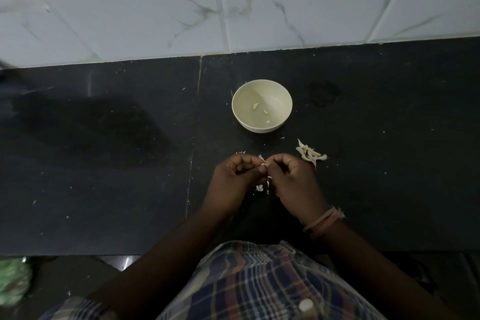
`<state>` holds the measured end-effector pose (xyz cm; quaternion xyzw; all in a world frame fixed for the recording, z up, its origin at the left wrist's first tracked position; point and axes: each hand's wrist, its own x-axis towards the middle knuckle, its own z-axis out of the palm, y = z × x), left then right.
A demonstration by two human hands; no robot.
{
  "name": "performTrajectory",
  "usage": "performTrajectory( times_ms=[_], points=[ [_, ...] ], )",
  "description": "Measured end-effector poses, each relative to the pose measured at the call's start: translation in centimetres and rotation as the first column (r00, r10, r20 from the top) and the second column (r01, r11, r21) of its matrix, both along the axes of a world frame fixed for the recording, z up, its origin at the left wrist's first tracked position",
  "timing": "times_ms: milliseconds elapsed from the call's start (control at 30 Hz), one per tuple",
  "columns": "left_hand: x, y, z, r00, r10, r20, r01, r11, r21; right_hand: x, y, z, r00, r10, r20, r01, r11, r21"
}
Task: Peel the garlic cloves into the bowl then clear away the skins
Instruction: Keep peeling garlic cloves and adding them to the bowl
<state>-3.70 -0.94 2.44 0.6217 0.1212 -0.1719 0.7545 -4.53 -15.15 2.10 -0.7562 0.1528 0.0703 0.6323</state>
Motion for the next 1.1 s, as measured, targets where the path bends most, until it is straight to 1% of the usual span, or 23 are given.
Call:
performTrajectory(
  times_ms=[100,233,300,400,533,600,700,833,900,967,1100],
  points=[
    [-0.1,0.0,-0.3,0.996,0.066,-0.058,-0.073,0.988,-0.137,0.1,0.8,-0.4,1.0,-0.004,-0.026,0.004,1.0,-0.002],
    [-0.3,-0.3,-0.8,0.979,0.138,-0.148,-0.178,0.937,-0.302,0.0,1.6,-0.9,0.993,-0.06,-0.098,0.073,0.988,0.138],
    [-0.3,-0.4,-1.1,0.962,0.166,-0.214,-0.237,0.901,-0.364,-0.1,1.6,-0.7,0.99,-0.078,-0.12,0.098,0.981,0.168],
    [-0.2,-0.4,-1.1,0.942,0.188,-0.277,-0.293,0.864,-0.41,-0.2,1.4,-0.1,0.989,-0.087,-0.123,0.112,0.972,0.207],
    [-0.1,-0.6,-0.9,0.928,0.186,-0.322,-0.327,0.823,-0.465,0.3,1.2,0.3,0.978,-0.17,-0.121,0.199,0.935,0.294],
    [0.1,-0.5,-1.0,0.921,0.182,-0.344,-0.339,0.81,-0.479,0.4,1.1,0.5,0.982,-0.171,-0.086,0.189,0.932,0.308],
    [0.3,-0.1,-1.0,0.919,0.168,-0.358,-0.341,0.795,-0.502,0.2,1.2,0.9,0.988,-0.152,-0.005,0.149,0.959,0.24],
    [0.5,0.3,-0.9,0.923,0.146,-0.356,-0.317,0.814,-0.487,0.5,0.9,0.3,0.983,-0.181,0.04,0.173,0.973,0.15],
    [0.6,0.4,-1.0,0.926,0.151,-0.345,-0.303,0.844,-0.443,0.8,0.7,0.0,0.985,-0.155,0.071,0.153,0.988,0.036],
    [0.7,0.3,-1.1,0.936,0.152,-0.318,-0.277,0.876,-0.396,0.8,0.8,0.0,0.991,-0.095,0.089,0.102,0.992,-0.079],
    [0.6,0.1,-1.1,0.961,0.151,-0.233,-0.218,0.93,-0.296,0.8,0.8,-0.1,0.988,-0.058,0.146,0.078,0.988,-0.135]
  ],
)
